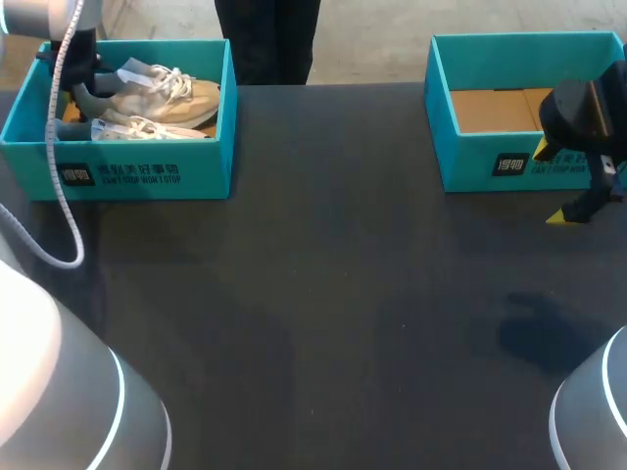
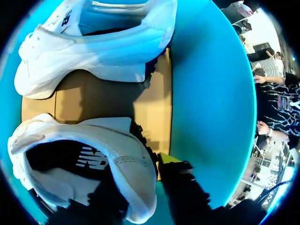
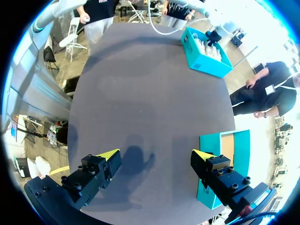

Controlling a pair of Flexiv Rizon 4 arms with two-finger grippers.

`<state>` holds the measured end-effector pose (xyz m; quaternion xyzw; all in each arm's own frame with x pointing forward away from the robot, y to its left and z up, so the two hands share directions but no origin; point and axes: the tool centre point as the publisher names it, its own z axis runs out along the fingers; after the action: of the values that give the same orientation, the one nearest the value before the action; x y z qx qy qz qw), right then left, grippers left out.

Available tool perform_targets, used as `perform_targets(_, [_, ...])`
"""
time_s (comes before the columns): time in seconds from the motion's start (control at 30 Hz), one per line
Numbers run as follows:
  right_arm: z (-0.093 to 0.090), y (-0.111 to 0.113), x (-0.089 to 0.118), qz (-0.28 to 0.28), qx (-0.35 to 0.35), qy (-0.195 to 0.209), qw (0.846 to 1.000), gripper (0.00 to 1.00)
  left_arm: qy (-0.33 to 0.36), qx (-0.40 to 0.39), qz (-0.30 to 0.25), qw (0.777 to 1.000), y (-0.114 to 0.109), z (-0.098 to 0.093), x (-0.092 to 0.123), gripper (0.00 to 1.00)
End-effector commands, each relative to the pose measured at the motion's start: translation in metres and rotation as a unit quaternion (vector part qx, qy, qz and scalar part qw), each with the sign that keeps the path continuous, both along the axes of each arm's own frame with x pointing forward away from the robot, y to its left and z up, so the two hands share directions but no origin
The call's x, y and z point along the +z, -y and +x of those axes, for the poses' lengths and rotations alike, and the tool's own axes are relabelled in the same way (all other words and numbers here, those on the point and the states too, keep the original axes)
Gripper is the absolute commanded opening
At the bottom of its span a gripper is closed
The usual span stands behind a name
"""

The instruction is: Take the shoe out of the shoebox, open the shoe tongue, remove and reinsert the insole, then place the shoe into the shoebox

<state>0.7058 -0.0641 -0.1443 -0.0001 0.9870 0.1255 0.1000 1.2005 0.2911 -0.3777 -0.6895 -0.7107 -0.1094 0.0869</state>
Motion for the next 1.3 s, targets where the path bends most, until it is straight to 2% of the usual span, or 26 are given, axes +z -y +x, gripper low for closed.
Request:
perform_targets(0.03, [0.002, -0.001, -0.001, -0.001, 0.0, -0.002, 1.0, 1.0, -0.005, -0.001, -0.001, 1.0, 0.0, 0.004, 0.005, 0.89])
perform_targets(0.1, [0.002, -0.001, -0.001, -0.001, 0.0, -0.002, 1.0, 1.0, -0.004, -0.001, -0.005, 1.0, 0.0, 0.003, 0.009, 1.0])
perform_targets(0.53, [0.002, -0.001, -0.001, -0.001, 0.0, -0.002, 1.0, 1.0, -0.008, -0.005, -0.064, 0.998, 0.017, -0.021, 0.063, 1.0])
perform_targets(0.93, [0.002, -0.001, -0.001, -0.001, 0.0, -0.002, 1.0, 1.0, -0.007, -0.003, -0.09, 0.996, 0.013, -0.067, 0.108, 1.0])
perform_targets(1.3, [0.002, -0.001, -0.001, -0.001, 0.0, -0.002, 1.0, 1.0, -0.011, 0.007, -0.104, 0.995, -0.001, -0.121, 0.124, 1.0])
